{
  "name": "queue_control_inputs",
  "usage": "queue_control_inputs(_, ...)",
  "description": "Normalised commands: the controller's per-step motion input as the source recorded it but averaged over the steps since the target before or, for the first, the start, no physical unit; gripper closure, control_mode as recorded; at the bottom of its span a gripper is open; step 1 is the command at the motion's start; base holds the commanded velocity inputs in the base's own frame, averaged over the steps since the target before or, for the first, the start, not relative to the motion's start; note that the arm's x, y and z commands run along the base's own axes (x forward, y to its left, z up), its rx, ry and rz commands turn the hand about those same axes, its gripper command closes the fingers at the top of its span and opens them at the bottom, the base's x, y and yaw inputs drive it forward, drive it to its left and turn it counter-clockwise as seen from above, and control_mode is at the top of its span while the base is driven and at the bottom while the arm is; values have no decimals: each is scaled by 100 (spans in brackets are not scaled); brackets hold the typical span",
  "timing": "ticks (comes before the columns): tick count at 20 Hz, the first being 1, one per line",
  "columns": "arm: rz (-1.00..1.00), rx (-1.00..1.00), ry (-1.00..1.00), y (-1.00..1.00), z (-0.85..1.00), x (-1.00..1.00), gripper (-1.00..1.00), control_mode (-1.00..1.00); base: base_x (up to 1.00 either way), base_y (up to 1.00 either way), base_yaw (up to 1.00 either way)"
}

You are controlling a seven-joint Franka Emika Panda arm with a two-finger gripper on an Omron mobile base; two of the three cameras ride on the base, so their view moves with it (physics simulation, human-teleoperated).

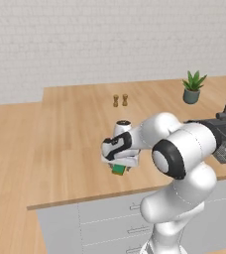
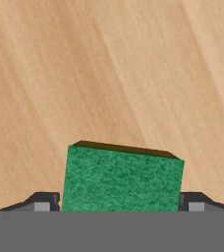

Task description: Pick up the sponge from the counter and clean the cutting board by briefly scrubbing or pressing down on the cutting board. Once finished, release the sponge.

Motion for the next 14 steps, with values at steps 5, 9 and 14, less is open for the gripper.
queue_control_inputs(5,-2,0,-17,18,-71,-46,100,-100,0,0,0)
queue_control_inputs(9,0,-3,-1,0,-7,-2,100,-100,0,0,0)
queue_control_inputs(14,6,2,2,-18,9,6,100,-100,0,0,0)
